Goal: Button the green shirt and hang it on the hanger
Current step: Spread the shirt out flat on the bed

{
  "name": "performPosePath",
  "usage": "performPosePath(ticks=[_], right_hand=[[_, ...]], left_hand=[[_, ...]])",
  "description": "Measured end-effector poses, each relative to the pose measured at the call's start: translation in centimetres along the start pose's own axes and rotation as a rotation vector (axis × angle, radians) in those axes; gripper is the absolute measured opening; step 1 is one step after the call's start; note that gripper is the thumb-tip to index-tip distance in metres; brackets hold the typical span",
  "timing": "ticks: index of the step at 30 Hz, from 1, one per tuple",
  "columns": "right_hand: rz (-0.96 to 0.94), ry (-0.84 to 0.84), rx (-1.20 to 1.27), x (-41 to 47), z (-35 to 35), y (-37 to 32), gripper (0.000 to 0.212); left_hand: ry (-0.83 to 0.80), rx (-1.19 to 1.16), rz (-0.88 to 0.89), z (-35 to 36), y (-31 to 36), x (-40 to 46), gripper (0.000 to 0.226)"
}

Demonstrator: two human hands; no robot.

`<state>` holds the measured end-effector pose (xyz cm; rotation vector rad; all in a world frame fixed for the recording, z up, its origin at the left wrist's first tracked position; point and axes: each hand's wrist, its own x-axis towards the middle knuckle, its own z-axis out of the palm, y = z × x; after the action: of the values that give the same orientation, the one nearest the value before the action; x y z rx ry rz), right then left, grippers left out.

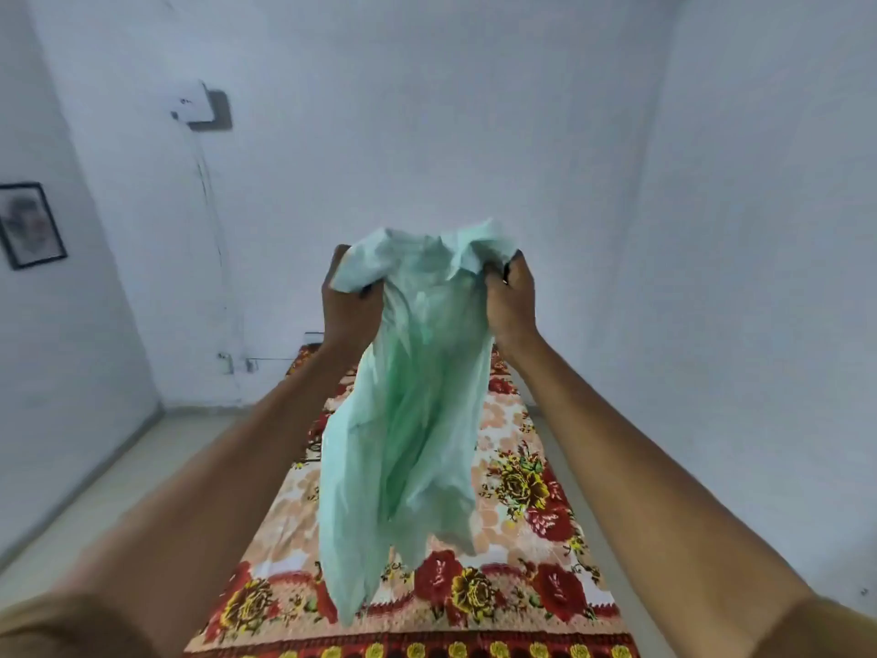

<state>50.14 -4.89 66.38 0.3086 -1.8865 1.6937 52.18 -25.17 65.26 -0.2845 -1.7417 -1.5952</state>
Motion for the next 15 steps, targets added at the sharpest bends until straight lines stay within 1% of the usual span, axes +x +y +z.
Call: performPosePath(ticks=[1,3,5,6,8,11,13,15], right_hand=[[0.013,-0.045,-0.053,0.0,-0.1,-0.6,0.022],[0.054,-0.119,-0.095,-1.2,-0.6,-1.6,0.021],[0.077,-0.13,-0.02,-2.2,-1.0,-2.4,0.014],[0.071,-0.133,-0.013,-2.5,-1.2,-2.6,0.019],[0.045,-0.147,-0.085,-3.3,-1.9,-2.7,0.035],[0.063,-0.053,-0.04,-4.2,-2.7,-2.3,0.044],[0.077,-0.023,-0.008,-4.9,-3.0,-2.7,0.044],[0.03,-0.007,0.017,-5.3,-2.7,-3.0,0.041]], left_hand=[[-0.041,0.03,0.033,-0.1,0.5,0.0,0.025],[-0.153,0.149,0.022,-0.6,1.6,-0.9,0.028],[-0.158,0.227,-0.002,-1.2,2.8,-1.7,0.037],[-0.153,0.248,-0.011,-1.8,3.2,-1.9,0.04],[-0.178,0.291,-0.03,-3.3,3.8,-2.7,0.047],[-0.124,0.282,-0.091,-6.0,3.2,-3.1,0.042],[-0.084,0.279,-0.096,-7.2,3.3,-3.5,0.035],[-0.071,0.293,-0.078,-7.9,3.7,-3.7,0.024]])
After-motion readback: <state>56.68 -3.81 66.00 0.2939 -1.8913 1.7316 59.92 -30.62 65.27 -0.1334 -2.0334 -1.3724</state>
